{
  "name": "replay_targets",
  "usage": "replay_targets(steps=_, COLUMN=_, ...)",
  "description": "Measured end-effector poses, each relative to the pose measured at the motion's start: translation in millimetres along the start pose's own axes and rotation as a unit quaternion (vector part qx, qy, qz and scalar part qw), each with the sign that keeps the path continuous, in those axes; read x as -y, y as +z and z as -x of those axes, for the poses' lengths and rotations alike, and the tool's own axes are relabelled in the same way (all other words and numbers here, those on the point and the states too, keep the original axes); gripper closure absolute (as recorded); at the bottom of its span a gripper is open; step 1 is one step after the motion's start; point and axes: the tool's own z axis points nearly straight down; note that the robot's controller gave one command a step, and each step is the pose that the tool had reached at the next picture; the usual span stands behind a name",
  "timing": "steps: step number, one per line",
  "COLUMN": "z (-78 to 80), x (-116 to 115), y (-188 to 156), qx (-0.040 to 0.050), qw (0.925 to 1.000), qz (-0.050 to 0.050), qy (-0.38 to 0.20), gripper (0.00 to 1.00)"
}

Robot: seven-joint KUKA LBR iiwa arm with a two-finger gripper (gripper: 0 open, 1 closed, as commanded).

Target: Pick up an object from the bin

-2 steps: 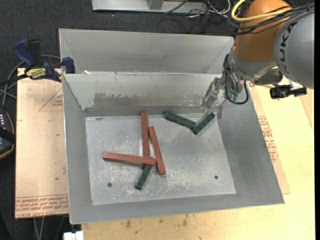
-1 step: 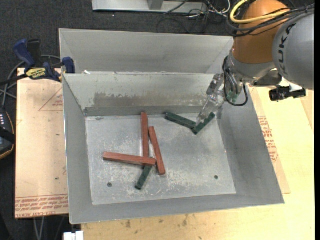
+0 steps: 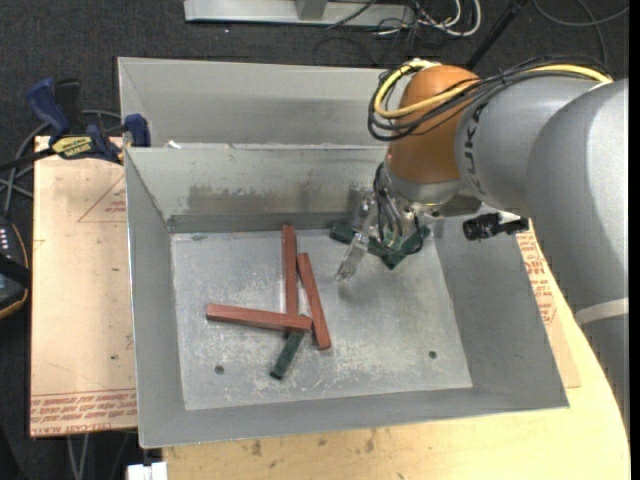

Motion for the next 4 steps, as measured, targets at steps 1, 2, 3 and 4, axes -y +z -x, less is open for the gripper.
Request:
replay_targets(steps=1, z=3.0, x=1, y=-5, qx=0.0040, qw=1.0000, qz=0.001, qy=0.001, gripper=1.00)
replay_targets(steps=2, z=7.0, x=0, y=-36, qx=0.0061, qw=1.0000, qz=0.002, qy=-0.003, gripper=1.00)
replay_targets(steps=3, z=-3.1, x=37, y=-6, qx=0.0020, qw=0.9999, qz=-0.001, qy=-0.013, gripper=1.00)
replay_targets(steps=4, z=-2.3, x=31, y=-16, qx=0.0044, qw=1.0000, qz=0.001, qy=0.000, gripper=1.00)
